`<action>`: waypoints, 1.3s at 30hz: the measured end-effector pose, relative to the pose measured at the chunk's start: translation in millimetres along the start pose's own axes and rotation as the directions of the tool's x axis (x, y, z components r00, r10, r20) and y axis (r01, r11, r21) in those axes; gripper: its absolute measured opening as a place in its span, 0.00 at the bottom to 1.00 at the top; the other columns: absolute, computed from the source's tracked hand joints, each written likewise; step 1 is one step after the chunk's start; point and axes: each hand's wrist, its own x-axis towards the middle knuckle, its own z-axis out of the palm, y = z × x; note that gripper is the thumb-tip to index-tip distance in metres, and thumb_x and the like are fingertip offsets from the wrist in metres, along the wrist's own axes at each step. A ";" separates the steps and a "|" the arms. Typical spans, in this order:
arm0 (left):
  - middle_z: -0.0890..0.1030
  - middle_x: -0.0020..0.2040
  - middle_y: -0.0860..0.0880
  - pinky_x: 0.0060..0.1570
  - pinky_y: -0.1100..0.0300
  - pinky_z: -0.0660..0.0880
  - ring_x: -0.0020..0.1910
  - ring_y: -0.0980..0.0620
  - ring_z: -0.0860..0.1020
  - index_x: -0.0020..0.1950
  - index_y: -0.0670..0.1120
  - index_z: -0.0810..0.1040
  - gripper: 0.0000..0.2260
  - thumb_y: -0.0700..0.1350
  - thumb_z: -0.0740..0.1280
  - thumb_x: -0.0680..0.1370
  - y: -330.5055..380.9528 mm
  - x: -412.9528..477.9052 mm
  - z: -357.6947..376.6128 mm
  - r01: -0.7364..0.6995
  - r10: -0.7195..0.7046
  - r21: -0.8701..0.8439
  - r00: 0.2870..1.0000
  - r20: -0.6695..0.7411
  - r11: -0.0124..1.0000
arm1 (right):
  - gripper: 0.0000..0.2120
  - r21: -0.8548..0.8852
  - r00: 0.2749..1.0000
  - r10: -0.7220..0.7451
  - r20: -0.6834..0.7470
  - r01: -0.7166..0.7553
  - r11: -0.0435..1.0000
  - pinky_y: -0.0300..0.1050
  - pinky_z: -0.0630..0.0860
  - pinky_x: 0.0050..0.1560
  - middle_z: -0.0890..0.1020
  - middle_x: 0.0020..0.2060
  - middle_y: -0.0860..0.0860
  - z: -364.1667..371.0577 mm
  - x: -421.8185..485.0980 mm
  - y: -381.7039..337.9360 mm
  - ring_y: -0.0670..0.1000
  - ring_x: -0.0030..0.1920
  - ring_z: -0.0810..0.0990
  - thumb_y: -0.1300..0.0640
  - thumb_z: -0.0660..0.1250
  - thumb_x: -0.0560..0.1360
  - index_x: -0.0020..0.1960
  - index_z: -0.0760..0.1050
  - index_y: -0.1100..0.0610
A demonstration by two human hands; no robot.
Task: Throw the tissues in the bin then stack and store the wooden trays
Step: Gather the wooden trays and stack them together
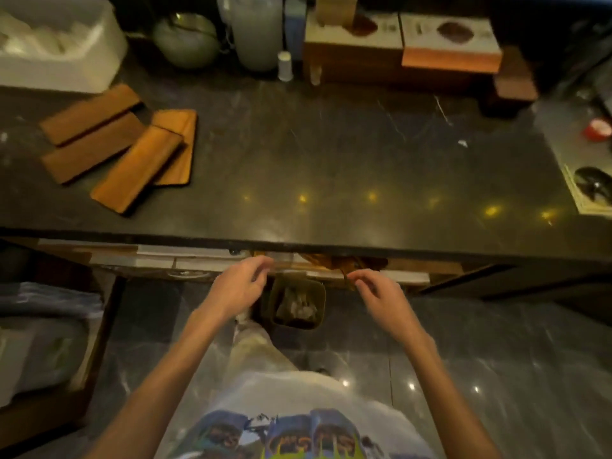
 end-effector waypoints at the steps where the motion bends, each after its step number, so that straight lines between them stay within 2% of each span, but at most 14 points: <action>1: 0.80 0.62 0.49 0.60 0.48 0.76 0.61 0.50 0.78 0.68 0.49 0.74 0.15 0.45 0.60 0.81 -1.7 9.8 -12.1 -0.008 0.008 0.006 1.000 -0.023 1.000 | 0.11 -0.003 1.000 -0.018 -0.004 0.018 1.000 0.37 0.75 0.55 0.80 0.53 0.41 -1.8 14.5 -13.6 0.38 0.54 0.78 0.53 0.61 0.80 0.59 0.77 0.44; 6: 0.81 0.61 0.52 0.59 0.48 0.77 0.60 0.51 0.79 0.66 0.53 0.75 0.14 0.47 0.61 0.80 -19.3 60.2 -84.5 -0.017 0.020 0.028 0.993 -0.116 0.999 | 0.12 -0.038 0.997 -0.069 -0.022 0.068 0.997 0.37 0.73 0.56 0.81 0.54 0.45 8.3 87.7 -83.7 0.42 0.55 0.78 0.58 0.61 0.80 0.60 0.78 0.50; 13: 0.81 0.61 0.54 0.57 0.51 0.77 0.60 0.52 0.78 0.64 0.54 0.76 0.13 0.48 0.60 0.80 -79.6 125.8 -199.7 0.051 -0.039 0.044 0.970 -0.242 0.998 | 0.12 -0.095 0.989 -0.139 0.052 0.144 0.985 0.37 0.72 0.56 0.82 0.55 0.47 60.2 204.7 -192.9 0.44 0.56 0.78 0.59 0.61 0.79 0.59 0.79 0.52; 15: 0.81 0.61 0.54 0.57 0.51 0.76 0.60 0.52 0.78 0.63 0.54 0.77 0.12 0.48 0.60 0.81 -103.6 137.6 -225.3 0.088 -0.078 0.022 0.952 -0.295 0.996 | 0.12 -0.124 0.984 -0.160 0.083 0.169 0.978 0.36 0.71 0.56 0.82 0.56 0.48 79.4 239.5 -221.5 0.45 0.57 0.78 0.58 0.61 0.79 0.59 0.79 0.52; 18: 0.81 0.61 0.51 0.59 0.52 0.75 0.61 0.48 0.77 0.62 0.52 0.77 0.13 0.46 0.60 0.80 -142.5 149.8 -254.9 0.180 -0.189 -0.058 0.919 -0.346 0.982 | 0.12 -0.140 0.976 -0.175 0.129 0.192 0.971 0.42 0.73 0.59 0.82 0.56 0.49 113.4 286.4 -262.4 0.48 0.58 0.79 0.59 0.61 0.79 0.58 0.79 0.51; 21: 0.81 0.59 0.49 0.53 0.54 0.76 0.57 0.48 0.79 0.63 0.51 0.76 0.13 0.46 0.59 0.80 -181.5 158.8 -275.1 0.245 -0.261 -0.091 0.893 -0.366 0.965 | 0.12 -0.162 0.965 -0.185 0.184 0.215 0.963 0.42 0.75 0.57 0.81 0.56 0.47 149.2 326.7 -298.1 0.46 0.57 0.78 0.57 0.60 0.79 0.59 0.78 0.50; 23: 0.80 0.59 0.49 0.53 0.51 0.78 0.56 0.49 0.79 0.65 0.51 0.75 0.14 0.46 0.59 0.80 -203.0 161.6 -285.2 0.306 -0.323 -0.106 0.873 -0.365 0.946 | 0.13 -0.182 0.960 -0.183 0.211 0.222 0.958 0.43 0.75 0.58 0.81 0.57 0.48 170.6 349.7 -316.5 0.46 0.57 0.78 0.56 0.60 0.79 0.61 0.77 0.50; 25: 0.80 0.59 0.47 0.55 0.49 0.77 0.58 0.47 0.78 0.65 0.49 0.74 0.14 0.46 0.59 0.80 -222.7 161.6 -289.6 0.413 -0.421 -0.109 0.822 -0.384 0.904 | 0.13 -0.208 0.961 -0.174 0.213 0.219 0.953 0.47 0.76 0.60 0.80 0.58 0.51 188.9 371.6 -329.5 0.49 0.58 0.78 0.55 0.61 0.79 0.62 0.76 0.52; 28: 0.78 0.60 0.42 0.58 0.47 0.75 0.61 0.41 0.76 0.64 0.44 0.73 0.15 0.48 0.59 0.80 -245.2 160.0 -290.0 0.612 -0.607 -0.127 0.693 -0.389 0.781 | 0.16 -0.282 0.969 -0.152 0.193 0.203 0.938 0.50 0.75 0.63 0.78 0.61 0.53 209.1 403.9 -341.9 0.51 0.61 0.77 0.55 0.62 0.79 0.66 0.74 0.53; 32: 0.75 0.64 0.38 0.60 0.47 0.71 0.63 0.37 0.74 0.63 0.41 0.70 0.16 0.50 0.56 0.81 -266.0 157.8 -281.9 0.789 -0.790 -0.121 0.568 -0.231 0.602 | 0.17 -0.359 0.970 -0.133 0.204 0.201 0.911 0.49 0.74 0.62 0.79 0.61 0.53 227.8 432.6 -345.3 0.52 0.61 0.77 0.55 0.63 0.78 0.66 0.74 0.53; 35: 0.76 0.64 0.38 0.60 0.48 0.71 0.63 0.37 0.75 0.65 0.40 0.68 0.18 0.49 0.56 0.80 -271.4 160.2 -270.2 0.826 -0.851 -0.202 0.515 -0.107 0.526 | 0.15 -0.384 0.959 -0.150 0.241 0.236 0.893 0.50 0.75 0.59 0.82 0.57 0.53 235.1 440.2 -341.9 0.53 0.58 0.79 0.57 0.63 0.77 0.63 0.76 0.53; 39: 0.76 0.62 0.35 0.60 0.46 0.76 0.59 0.35 0.77 0.66 0.39 0.62 0.18 0.43 0.59 0.78 -269.9 160.6 -264.2 0.791 -0.883 -0.431 0.469 -0.033 0.435 | 0.12 -0.321 0.969 -0.075 0.234 0.150 0.935 0.49 0.77 0.55 0.82 0.54 0.53 235.2 445.8 -340.2 0.53 0.55 0.80 0.61 0.64 0.76 0.59 0.77 0.54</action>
